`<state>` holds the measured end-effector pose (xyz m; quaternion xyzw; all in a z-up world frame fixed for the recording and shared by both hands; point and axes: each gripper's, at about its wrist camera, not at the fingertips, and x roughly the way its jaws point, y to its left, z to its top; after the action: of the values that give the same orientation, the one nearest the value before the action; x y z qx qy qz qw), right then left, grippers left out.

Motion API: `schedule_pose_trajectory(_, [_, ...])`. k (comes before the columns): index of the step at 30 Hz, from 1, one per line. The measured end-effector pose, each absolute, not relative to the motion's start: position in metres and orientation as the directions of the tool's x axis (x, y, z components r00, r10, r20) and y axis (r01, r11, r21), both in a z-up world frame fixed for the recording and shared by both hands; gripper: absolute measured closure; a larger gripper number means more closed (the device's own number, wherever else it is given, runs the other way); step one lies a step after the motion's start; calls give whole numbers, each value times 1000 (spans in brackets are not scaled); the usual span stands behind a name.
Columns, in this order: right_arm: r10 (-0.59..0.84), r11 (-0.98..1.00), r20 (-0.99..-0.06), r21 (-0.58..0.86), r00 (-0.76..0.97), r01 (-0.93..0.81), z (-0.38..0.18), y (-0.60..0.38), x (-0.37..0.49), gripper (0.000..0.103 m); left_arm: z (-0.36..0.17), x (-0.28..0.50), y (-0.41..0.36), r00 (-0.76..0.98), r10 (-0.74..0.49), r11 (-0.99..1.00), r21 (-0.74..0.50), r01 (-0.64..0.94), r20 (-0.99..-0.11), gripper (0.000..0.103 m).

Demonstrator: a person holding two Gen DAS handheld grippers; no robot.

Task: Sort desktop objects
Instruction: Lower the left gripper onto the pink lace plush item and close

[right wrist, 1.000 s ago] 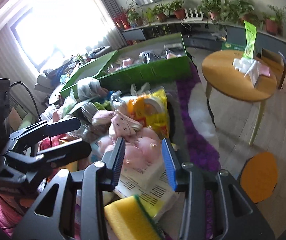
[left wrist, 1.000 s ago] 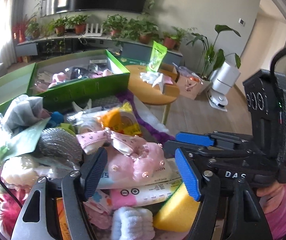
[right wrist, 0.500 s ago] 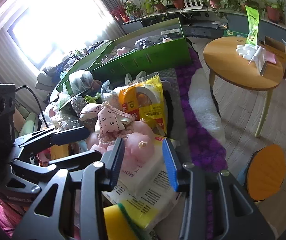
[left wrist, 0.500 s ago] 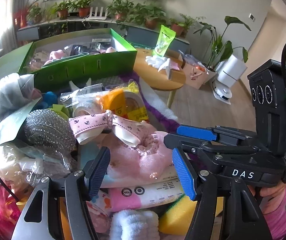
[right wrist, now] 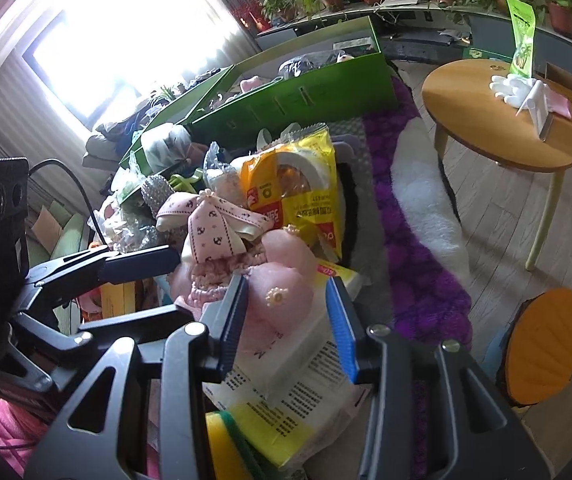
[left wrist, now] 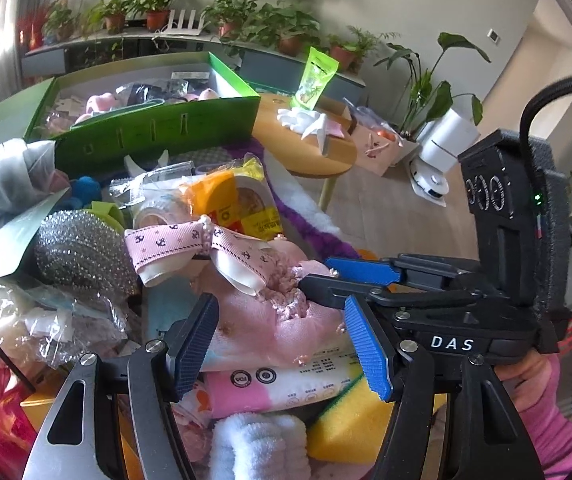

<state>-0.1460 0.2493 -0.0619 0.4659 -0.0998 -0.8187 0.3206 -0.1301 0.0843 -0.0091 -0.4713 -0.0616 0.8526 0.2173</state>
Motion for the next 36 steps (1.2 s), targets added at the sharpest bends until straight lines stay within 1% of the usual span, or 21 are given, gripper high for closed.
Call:
schedule_pose_trajectory(6, [-646, -749, -689, 491, -328, 444, -67, 250, -148, 64, -16, -134, 81, -454, 408, -908, -303, -288, -792, 37])
schedule_pose_trajectory(10, [-643, -751, -691, 484, -330, 449, -68, 250, -148, 64, -25, -139, 74, -434, 413, -909, -333, -252, -801, 37])
schedule_pose_trajectory(15, [-640, -750, -696, 475, -325, 459, -68, 248, -149, 64, -26, -139, 80, -446, 390, -918, -300, -259, -806, 38])
schedule_pose_trajectory(16, [-637, -752, -698, 472, -325, 460, -68, 247, -150, 65, -28, -140, 82, -451, 381, -921, -289, -260, -807, 42])
schedule_pose_trajectory(17, [-637, -751, -700, 469, -323, 465, -69, 245, -150, 68, -29, -139, 85, -449, 379, -921, -281, -272, -809, 50])
schedule_pose_trajectory(18, [-636, -749, -703, 465, -318, 471, -68, 243, -149, 72, -29, -139, 88, -445, 387, -916, -283, -283, -808, 53])
schedule_pose_trajectory(19, [-630, -752, -707, 453, -320, 478, -67, 241, -147, 74, -28, -137, 89, -447, 386, -916, -277, -291, -807, 55])
schedule_pose_trajectory(21, [-626, -750, -710, 437, -322, 496, -63, 240, -143, 80, -24, -133, 92, -457, 374, -917, -249, -311, -807, 55])
schedule_pose_trajectory(22, [-623, -752, -711, 431, -325, 499, -60, 239, -141, 81, -22, -132, 93, -459, 374, -917, -247, -313, -806, 55])
schedule_pose_trajectory(28, [-616, -756, -702, 399, -358, 520, -43, 242, -129, 81, -11, -125, 91, -460, 396, -909, -269, -318, -795, 55])
schedule_pose_trajectory(36, [-603, -763, -696, 361, -389, 536, -28, 240, -107, 81, 1, -108, 92, -488, 394, -909, -253, -330, -779, 55])
